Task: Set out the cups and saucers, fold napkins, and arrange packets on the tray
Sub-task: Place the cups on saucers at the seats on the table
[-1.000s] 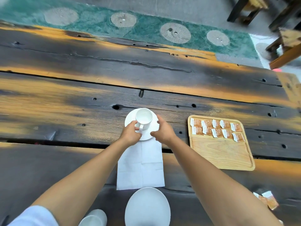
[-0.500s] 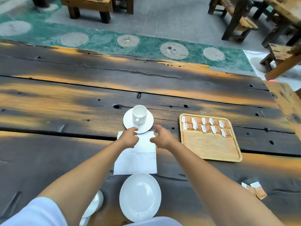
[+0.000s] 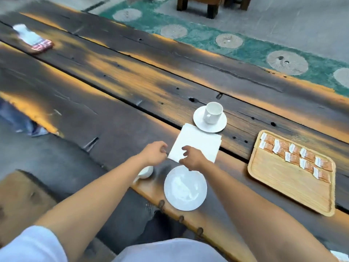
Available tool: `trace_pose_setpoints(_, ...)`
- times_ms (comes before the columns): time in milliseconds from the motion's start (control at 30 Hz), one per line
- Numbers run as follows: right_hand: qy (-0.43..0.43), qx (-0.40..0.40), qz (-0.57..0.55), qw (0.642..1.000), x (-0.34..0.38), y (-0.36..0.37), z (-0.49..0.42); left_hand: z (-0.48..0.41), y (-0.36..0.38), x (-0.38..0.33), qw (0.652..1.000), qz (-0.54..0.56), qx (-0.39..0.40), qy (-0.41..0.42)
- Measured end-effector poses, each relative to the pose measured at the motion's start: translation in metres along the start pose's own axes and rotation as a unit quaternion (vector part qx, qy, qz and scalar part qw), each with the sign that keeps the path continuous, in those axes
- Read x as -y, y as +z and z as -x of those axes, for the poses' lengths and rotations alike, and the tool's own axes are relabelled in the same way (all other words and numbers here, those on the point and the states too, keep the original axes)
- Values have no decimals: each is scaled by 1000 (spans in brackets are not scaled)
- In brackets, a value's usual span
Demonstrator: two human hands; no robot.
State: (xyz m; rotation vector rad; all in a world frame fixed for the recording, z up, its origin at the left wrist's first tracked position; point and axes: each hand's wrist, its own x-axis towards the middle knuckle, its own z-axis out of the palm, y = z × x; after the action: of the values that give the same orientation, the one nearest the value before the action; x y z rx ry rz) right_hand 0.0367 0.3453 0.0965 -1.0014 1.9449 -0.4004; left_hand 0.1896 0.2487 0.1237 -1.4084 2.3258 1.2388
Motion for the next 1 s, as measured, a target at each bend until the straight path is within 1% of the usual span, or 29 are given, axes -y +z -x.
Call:
trace_pose_setpoints(100, -40, 35, 30, 998, 19, 34, 0, 29, -15, 43, 998, 10, -38, -46)
trace_pose_setpoints(233, -71, 73, 93, 990, 43, 70, -2, 49, -35, 87, 990, 65, -92, -87)
trace_pose_setpoints(300, -90, 77, 115, 986, 54, 81, -8, 55, -41, 103, 985, 96, -102, -98)
trace_pose_setpoints(367, -93, 68, 130, 985, 63, 85, -14, 56, -45, 116, 985, 99, -98, -99)
trace_pose_setpoints(600, -15, 37, 116, 992, 68, 99, -32, 37, -46, 144, 988, 97, -64, -97)
trace_pose_setpoints(767, 14, 47, 100, 994, 59, 112, -33, 21, -35, 157, 994, 55, -45, -79)
trace_pose_setpoints(900, 62, 56, 77, 994, 49, 131, -37, 5, -19, 167, 993, 78, -22, -91)
trace_pose_setpoints(1000, 76, 47, 61, 994, 42, 147, -43, -5, -6, 175, 992, 95, -6, -87)
